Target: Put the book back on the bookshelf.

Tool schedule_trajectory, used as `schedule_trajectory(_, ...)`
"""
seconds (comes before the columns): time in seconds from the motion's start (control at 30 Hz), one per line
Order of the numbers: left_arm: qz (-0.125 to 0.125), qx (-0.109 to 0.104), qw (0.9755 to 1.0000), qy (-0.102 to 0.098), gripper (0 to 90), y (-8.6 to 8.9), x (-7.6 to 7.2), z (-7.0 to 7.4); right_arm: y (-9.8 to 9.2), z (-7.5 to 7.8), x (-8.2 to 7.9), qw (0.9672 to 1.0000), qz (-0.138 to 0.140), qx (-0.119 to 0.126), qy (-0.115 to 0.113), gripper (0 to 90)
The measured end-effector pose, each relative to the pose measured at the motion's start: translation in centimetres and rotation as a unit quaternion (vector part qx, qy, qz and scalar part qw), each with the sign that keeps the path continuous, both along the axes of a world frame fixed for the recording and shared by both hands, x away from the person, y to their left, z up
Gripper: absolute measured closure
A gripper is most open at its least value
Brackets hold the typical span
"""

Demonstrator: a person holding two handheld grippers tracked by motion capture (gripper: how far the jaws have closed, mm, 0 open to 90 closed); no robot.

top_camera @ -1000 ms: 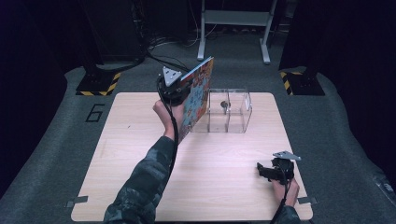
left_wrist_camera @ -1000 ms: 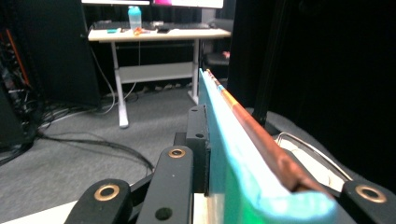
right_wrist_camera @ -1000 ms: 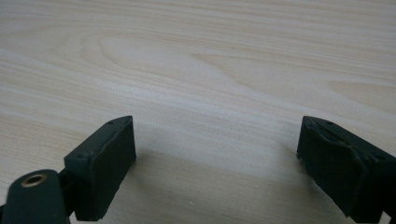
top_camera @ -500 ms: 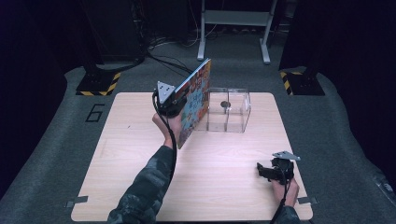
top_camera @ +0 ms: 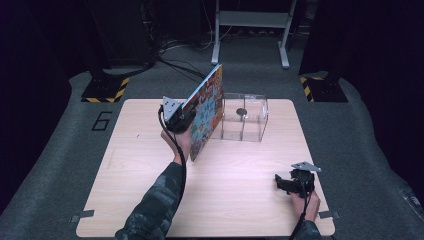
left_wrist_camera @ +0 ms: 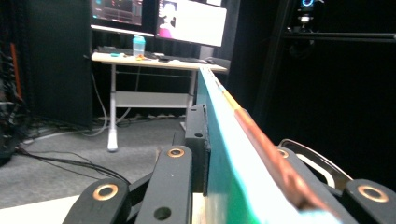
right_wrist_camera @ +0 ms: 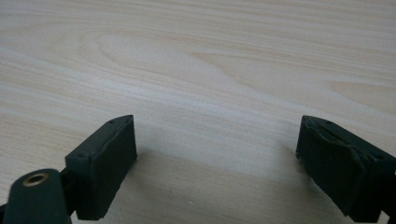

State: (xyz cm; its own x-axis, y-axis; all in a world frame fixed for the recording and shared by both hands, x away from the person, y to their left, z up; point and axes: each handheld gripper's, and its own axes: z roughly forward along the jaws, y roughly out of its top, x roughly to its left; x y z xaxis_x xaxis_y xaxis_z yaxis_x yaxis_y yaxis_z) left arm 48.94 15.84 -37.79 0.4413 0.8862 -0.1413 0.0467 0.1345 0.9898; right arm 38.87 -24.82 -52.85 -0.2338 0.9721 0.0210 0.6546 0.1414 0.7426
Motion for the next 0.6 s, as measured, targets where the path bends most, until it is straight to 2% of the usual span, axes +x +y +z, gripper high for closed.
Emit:
schedule_trajectory(0.03,-0.003,0.009,0.9999,0.004,79.7,0.2,-0.3,-0.3,0.0,0.0,0.0,1.0000,0.000,0.000,0.000,11.6)
schedule_trajectory(0.1,-0.005,0.001,1.0000,0.005,79.2,0.4,-0.4,-0.5,0.0,0.0,0.0,1.0000,0.000,-0.001,0.000,11.7)
schedule_trajectory(0.2,-0.010,0.002,0.9999,0.012,78.6,0.6,-0.5,-0.4,0.0,0.0,0.0,1.0000,-0.001,0.000,0.000,11.7)
schedule_trajectory(0.23,-0.014,-0.002,0.9998,0.017,77.8,0.6,-0.5,-0.3,0.0,0.0,0.0,1.0000,-0.001,0.000,0.000,11.7)
schedule_trajectory(0.37,-0.022,0.009,0.9992,0.033,73.4,0.9,-0.9,0.5,0.0,0.0,0.0,1.0000,0.000,-0.002,-0.001,11.8)
schedule_trajectory(0.4,-0.027,0.016,0.9988,0.037,72.1,1.0,-0.9,0.7,0.0,0.0,0.0,1.0000,0.000,-0.002,-0.001,11.7)
schedule_trajectory(0.43,-0.032,0.012,0.9985,0.042,69.7,1.1,-1.1,0.9,0.0,0.0,0.0,1.0000,0.000,-0.002,-0.001,11.7)
schedule_trajectory(0.53,-0.049,0.016,0.9974,0.051,64.6,1.4,-1.6,1.3,0.0,0.0,0.0,1.0000,0.000,-0.002,-0.001,11.7)
schedule_trajectory(0.6,-0.057,0.027,0.9964,0.057,60.0,1.5,-1.9,1.7,0.0,0.0,0.0,1.0000,0.000,-0.002,-0.001,11.7)
